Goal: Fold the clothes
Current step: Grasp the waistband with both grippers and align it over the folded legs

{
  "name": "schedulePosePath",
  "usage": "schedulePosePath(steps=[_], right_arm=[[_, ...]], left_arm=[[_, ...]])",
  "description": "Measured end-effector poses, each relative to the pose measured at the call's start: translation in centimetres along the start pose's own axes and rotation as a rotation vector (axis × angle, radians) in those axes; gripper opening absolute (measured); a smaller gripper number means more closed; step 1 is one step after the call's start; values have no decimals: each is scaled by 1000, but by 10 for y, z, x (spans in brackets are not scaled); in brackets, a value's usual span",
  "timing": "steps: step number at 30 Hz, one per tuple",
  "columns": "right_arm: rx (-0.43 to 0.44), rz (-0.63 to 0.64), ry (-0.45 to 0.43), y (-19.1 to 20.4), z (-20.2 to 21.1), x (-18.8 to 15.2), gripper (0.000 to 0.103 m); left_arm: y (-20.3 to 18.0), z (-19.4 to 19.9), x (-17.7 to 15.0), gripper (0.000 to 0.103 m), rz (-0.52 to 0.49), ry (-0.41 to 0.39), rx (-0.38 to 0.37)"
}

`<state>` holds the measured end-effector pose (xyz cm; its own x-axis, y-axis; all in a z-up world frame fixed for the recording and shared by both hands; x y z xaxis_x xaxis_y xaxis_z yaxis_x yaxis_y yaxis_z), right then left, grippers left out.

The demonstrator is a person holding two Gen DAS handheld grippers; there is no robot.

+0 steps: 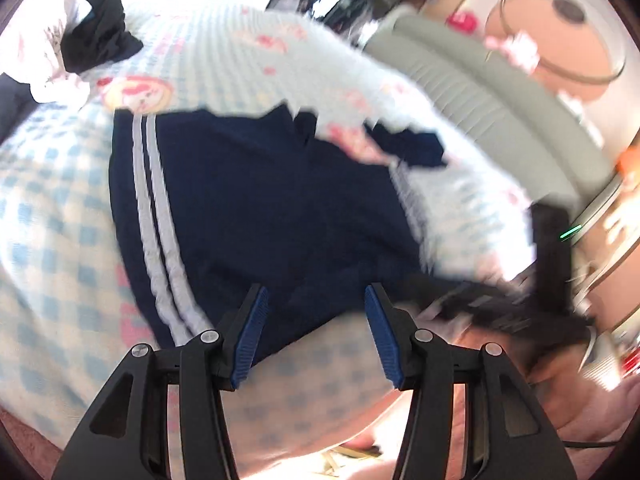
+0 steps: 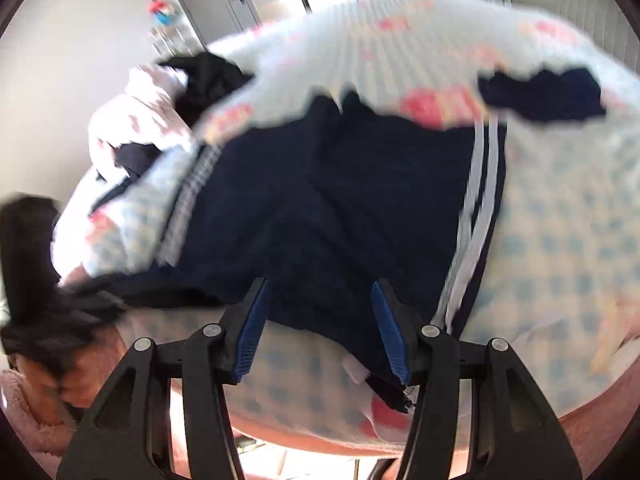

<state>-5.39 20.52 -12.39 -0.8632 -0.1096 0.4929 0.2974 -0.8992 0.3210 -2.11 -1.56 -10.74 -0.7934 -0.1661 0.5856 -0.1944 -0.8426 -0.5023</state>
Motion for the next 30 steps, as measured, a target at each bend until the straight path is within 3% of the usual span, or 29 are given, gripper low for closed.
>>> schedulePosePath(steps=[2, 6, 9, 11, 12, 14, 18, 21, 26, 27, 28, 29, 30], right_arm=[[73, -112, 62, -19, -21, -8, 54], [50, -77, 39, -16, -15, -3, 52], [82, -48, 7, -14, 0, 10, 54], [128, -40, -9, -16, 11, 23, 54], [150, -36, -16, -18, 16, 31, 55], [169, -16, -24, -21, 16, 59, 55], [155, 80, -45, 2, 7, 117, 55], [148, 154, -22, 21, -23, 152, 54], [80, 239, 56, 39, -96, 188, 54], [72, 244, 72, 39, -110, 193, 54], [64, 249, 86, 39, -124, 198, 54], [56, 256, 85, 40, -131, 199, 53], [48, 263, 85, 40, -138, 201, 36]], left_arm=[[10, 1, 2, 55, 38, -8, 9], [33, -28, -10, 53, 50, 158, 229], [39, -12, 3, 54, 116, 87, 121], [47, -5, 24, 56, 126, 53, 125], [52, -3, 35, 56, 131, 39, 134], [73, -9, 56, 56, 140, 47, 231], [118, -29, 92, 56, 204, 33, 278], [138, -50, 114, 56, 169, 45, 348], [175, -80, 141, 56, 175, 56, 332], [177, -83, 141, 52, 171, 44, 321], [177, -82, 140, 35, 164, 31, 311], [176, -82, 140, 26, 157, 19, 301], [176, -81, 139, 19, 150, 6, 292]])
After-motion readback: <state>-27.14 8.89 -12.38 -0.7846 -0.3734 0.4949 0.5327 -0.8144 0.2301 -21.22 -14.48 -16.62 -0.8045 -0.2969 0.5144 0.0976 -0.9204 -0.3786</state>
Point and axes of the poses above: each gripper's, at about its wrist camera, not at the fingertips, and z roughly against the way its jaws point, y to its left, x to its top, the point moved 1 cm from there along -z, roughly the way its jaws point, and after that the axes turned 1 degree about -x, right-handed, at the moved point
